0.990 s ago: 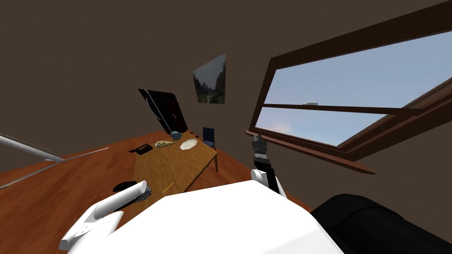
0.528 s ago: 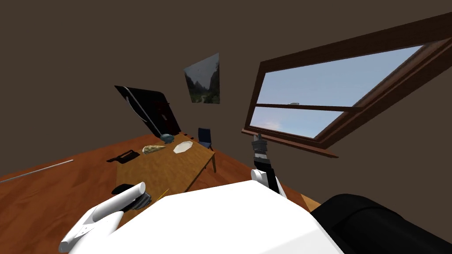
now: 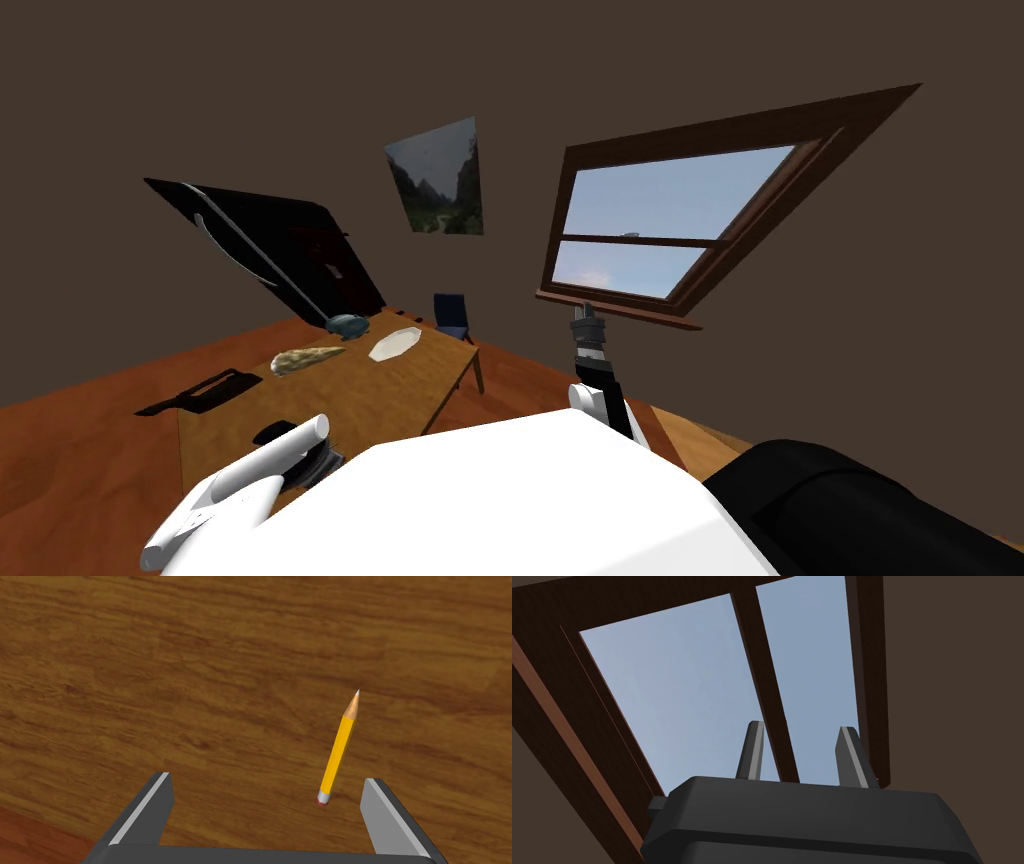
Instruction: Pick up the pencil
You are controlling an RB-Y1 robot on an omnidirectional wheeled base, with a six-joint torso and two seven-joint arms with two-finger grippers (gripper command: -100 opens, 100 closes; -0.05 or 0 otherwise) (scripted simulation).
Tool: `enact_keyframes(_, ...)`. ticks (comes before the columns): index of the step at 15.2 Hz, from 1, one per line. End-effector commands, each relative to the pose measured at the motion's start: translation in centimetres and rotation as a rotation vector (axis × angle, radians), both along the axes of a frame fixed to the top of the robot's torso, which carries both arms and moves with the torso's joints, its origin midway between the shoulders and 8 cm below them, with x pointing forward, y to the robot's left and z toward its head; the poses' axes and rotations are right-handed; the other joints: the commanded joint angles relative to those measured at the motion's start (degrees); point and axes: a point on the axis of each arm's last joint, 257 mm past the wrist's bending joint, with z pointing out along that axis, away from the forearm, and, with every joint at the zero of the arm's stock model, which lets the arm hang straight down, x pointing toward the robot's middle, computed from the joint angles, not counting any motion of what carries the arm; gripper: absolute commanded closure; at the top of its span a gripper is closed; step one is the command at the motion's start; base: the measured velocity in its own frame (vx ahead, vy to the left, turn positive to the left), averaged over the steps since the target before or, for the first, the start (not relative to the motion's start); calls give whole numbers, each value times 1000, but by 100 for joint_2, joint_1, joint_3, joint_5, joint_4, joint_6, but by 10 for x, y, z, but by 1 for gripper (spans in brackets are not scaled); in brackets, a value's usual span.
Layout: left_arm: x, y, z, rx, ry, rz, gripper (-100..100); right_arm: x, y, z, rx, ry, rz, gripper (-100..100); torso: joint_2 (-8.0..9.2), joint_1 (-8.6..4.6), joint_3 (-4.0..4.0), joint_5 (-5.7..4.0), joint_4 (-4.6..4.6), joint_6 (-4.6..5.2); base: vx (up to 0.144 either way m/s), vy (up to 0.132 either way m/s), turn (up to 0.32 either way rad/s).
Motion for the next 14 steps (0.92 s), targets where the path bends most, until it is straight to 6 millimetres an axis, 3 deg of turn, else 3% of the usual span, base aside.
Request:
enact_keyframes(1,-8,-9,-5,-38,23,25,-100,0,0,0,0,0,0,0,0,0,0,0,0,0,-14,35,-208)
enact_keyframes(9,-33,-47,-20,-187,106,116,-100,0,0,0,0,0,0,0,-2,-1,-1,0,-1,-2,-11,34,-195)
enact_keyframes(10,-31,-42,-19,-168,95,105,-100,0,0,0,0,0,0,0,-3,-2,-2,-1,-1,-2,-6,19,-59)
enact_keyframes(14,-54,-41,-26,-154,91,113,-100,0,0,0,0,0,0,0,-26,-8,-14,-2,-6,-7,54,15,-16)
